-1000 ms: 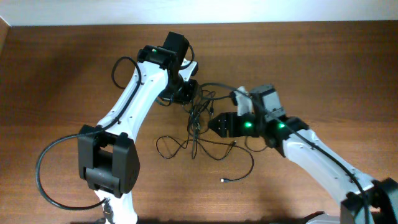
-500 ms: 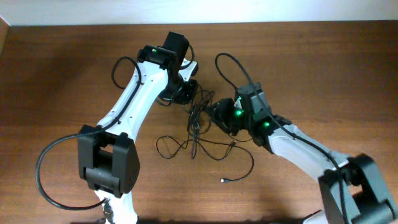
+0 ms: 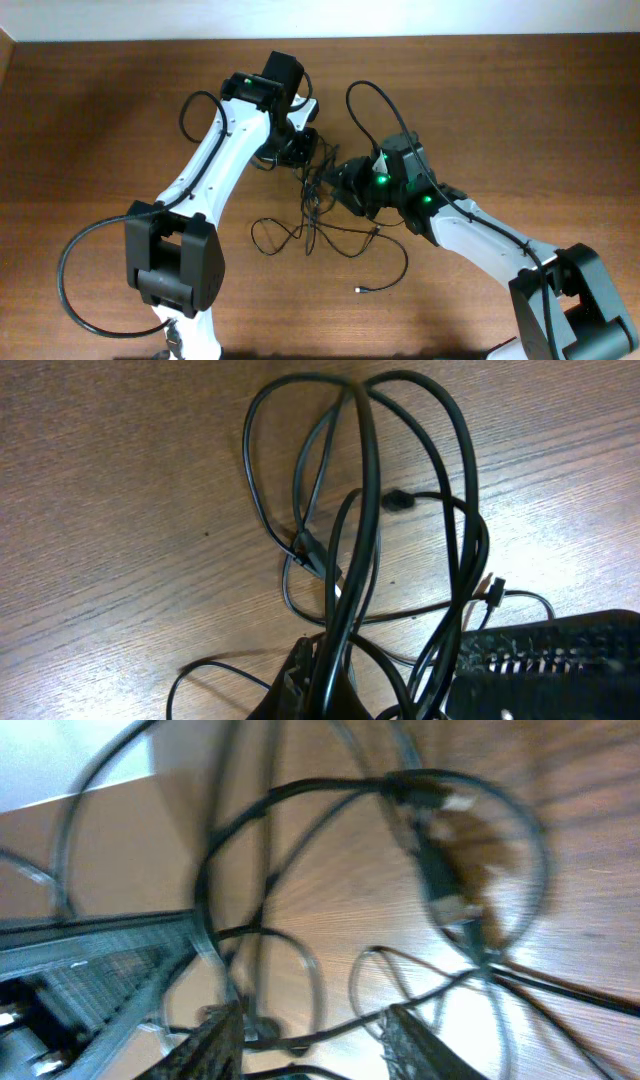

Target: Untangle cables

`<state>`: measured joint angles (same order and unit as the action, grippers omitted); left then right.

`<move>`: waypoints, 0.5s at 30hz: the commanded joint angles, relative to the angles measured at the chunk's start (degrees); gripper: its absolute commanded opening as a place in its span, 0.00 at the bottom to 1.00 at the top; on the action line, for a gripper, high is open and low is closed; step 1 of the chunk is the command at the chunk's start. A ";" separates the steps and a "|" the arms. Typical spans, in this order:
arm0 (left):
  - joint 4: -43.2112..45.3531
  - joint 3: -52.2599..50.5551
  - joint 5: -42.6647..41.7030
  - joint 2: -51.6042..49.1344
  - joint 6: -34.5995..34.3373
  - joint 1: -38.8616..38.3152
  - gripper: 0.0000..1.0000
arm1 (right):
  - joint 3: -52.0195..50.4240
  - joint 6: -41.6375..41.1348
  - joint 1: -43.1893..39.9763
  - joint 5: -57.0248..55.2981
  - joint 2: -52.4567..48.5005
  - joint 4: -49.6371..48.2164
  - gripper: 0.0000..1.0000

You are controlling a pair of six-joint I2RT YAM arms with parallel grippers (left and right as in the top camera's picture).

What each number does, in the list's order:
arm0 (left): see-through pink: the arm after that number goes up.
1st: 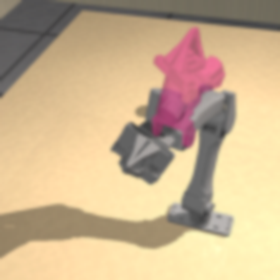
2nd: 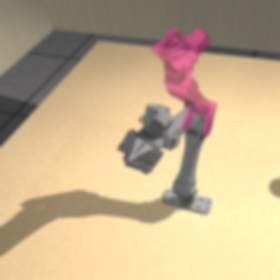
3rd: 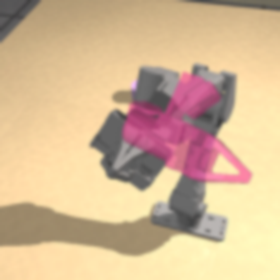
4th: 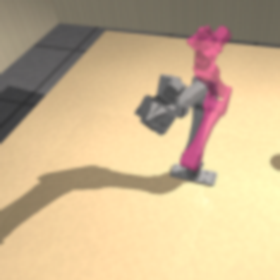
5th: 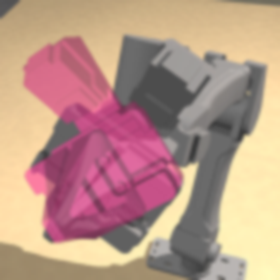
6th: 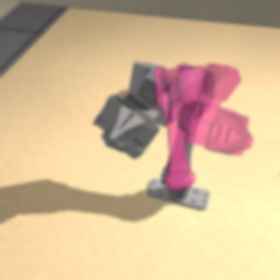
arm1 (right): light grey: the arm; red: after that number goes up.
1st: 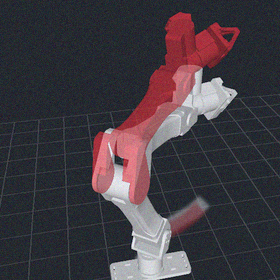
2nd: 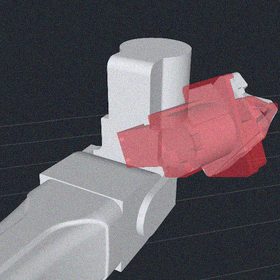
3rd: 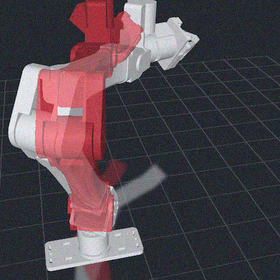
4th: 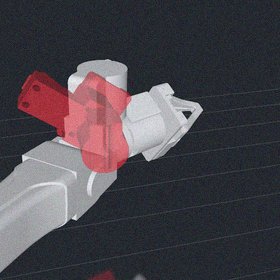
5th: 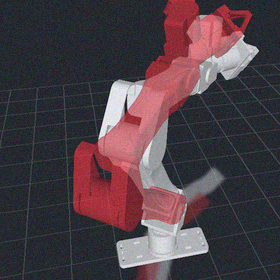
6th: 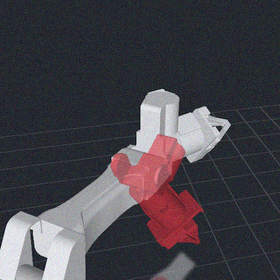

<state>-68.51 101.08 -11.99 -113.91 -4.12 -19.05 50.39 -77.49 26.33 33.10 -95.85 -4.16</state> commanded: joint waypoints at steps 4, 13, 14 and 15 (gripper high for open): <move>0.20 0.98 -0.61 1.42 -0.35 -0.07 0.00 | 0.37 5.25 -1.92 -0.98 2.25 1.73 0.41; 0.20 0.98 -0.63 1.42 -0.35 -0.07 0.00 | 2.45 5.27 0.85 -6.49 2.58 1.77 0.42; 0.20 0.98 -0.63 1.42 -0.35 -0.07 0.00 | 2.45 5.27 1.46 -7.19 2.58 1.77 0.42; 0.20 0.98 -0.63 1.42 -0.35 -0.07 0.00 | 2.45 5.29 2.19 -8.46 2.47 1.81 0.42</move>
<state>-68.45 101.08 -11.99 -113.91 -4.12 -19.05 51.86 -73.06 26.79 28.73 -94.70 -2.20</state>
